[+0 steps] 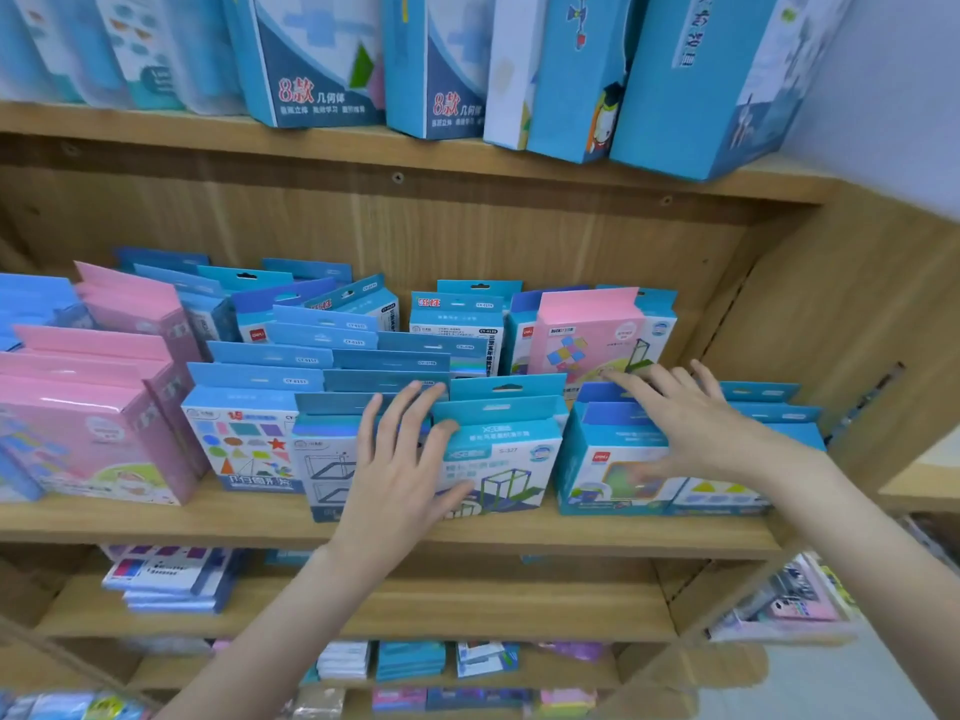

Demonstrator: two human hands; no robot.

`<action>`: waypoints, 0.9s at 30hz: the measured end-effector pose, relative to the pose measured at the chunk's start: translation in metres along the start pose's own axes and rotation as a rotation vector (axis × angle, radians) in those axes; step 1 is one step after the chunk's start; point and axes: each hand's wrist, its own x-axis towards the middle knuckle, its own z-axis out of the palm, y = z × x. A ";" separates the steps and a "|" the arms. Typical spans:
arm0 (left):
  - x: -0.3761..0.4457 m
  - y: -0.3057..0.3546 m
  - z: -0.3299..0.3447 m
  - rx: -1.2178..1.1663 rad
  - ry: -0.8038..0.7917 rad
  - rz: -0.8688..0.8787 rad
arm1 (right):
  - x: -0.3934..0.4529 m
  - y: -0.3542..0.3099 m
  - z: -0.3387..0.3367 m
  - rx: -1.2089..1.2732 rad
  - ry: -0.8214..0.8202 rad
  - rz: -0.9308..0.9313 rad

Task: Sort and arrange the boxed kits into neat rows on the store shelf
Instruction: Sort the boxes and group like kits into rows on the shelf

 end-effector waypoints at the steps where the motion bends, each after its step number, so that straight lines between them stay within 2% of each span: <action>1: -0.001 -0.002 -0.001 -0.017 0.000 0.018 | 0.001 -0.001 -0.006 0.078 0.012 -0.017; 5: -0.007 -0.012 -0.011 -0.074 0.031 0.016 | 0.023 -0.018 -0.036 0.410 0.207 -0.138; 7: -0.007 -0.019 -0.018 -0.083 0.047 -0.024 | 0.047 -0.035 -0.046 0.485 0.234 -0.205; 12: 0.005 -0.040 -0.036 -0.074 0.039 -0.125 | 0.103 -0.064 -0.055 0.553 0.081 -0.221; 16: 0.028 -0.052 -0.042 -0.044 -0.042 -0.132 | 0.128 -0.077 -0.053 0.709 -0.112 -0.192; 20: 0.036 -0.063 -0.034 -0.006 -0.148 -0.102 | 0.146 -0.084 -0.047 0.557 -0.032 -0.216; 23: 0.047 -0.067 -0.032 0.013 -0.169 -0.078 | 0.150 -0.081 -0.046 0.633 -0.132 -0.246; 27: 0.061 -0.066 -0.025 -0.007 -0.208 -0.065 | 0.153 -0.075 -0.046 0.653 -0.187 -0.289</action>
